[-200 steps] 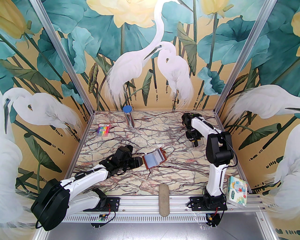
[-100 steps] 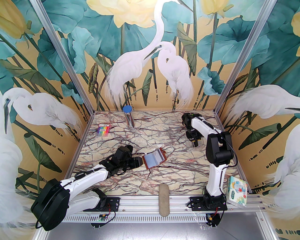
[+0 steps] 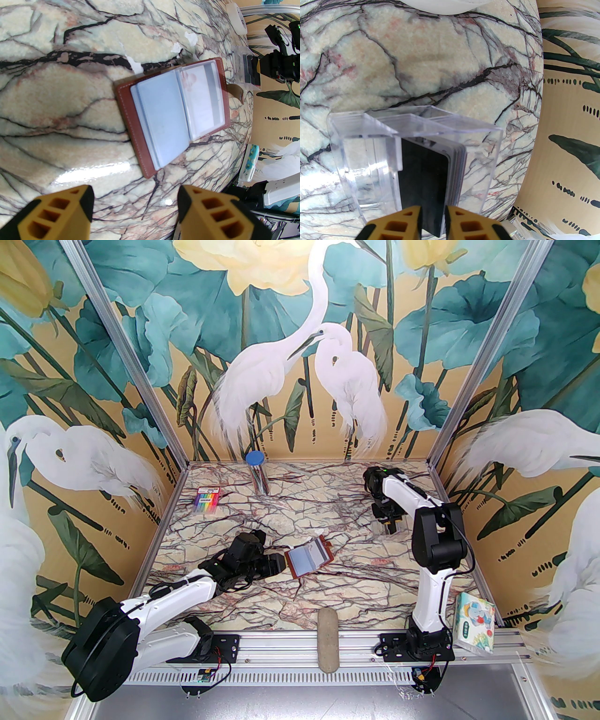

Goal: Put the credit cards into the card holder

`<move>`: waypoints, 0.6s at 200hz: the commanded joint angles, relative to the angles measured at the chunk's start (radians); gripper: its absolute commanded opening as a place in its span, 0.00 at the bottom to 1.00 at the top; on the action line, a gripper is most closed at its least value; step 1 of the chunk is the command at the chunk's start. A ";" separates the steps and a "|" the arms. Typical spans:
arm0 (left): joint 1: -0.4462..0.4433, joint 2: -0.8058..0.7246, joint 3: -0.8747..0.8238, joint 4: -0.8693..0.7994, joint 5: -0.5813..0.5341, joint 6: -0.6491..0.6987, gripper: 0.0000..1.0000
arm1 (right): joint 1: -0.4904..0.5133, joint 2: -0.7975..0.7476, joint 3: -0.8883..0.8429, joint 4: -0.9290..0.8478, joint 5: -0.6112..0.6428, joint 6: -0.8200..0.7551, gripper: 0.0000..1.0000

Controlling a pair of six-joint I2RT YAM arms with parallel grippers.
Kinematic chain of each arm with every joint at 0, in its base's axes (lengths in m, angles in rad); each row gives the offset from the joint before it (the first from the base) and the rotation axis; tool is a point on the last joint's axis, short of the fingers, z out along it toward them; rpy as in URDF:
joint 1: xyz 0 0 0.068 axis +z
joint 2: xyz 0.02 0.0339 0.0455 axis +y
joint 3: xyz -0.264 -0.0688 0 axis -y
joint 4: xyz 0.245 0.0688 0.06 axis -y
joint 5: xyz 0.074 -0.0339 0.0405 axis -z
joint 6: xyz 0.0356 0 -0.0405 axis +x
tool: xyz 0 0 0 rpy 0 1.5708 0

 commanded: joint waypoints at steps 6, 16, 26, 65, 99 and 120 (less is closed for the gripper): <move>0.007 0.002 -0.012 0.016 0.015 -0.010 0.64 | -0.003 -0.002 -0.010 0.014 -0.030 0.003 0.25; 0.007 0.003 -0.012 0.017 0.015 -0.010 0.64 | -0.004 -0.003 -0.011 0.015 -0.038 0.003 0.25; 0.007 0.003 -0.011 0.017 0.015 -0.012 0.64 | -0.002 -0.002 -0.011 0.014 -0.041 0.000 0.25; 0.008 0.003 -0.011 0.017 0.016 -0.010 0.64 | -0.003 -0.003 -0.009 0.014 -0.046 0.002 0.25; 0.007 0.004 -0.007 0.016 0.016 -0.007 0.64 | -0.004 -0.012 -0.005 0.017 -0.032 0.003 0.25; 0.007 0.004 -0.005 0.016 0.016 -0.007 0.64 | -0.005 -0.019 -0.001 0.013 0.015 0.007 0.25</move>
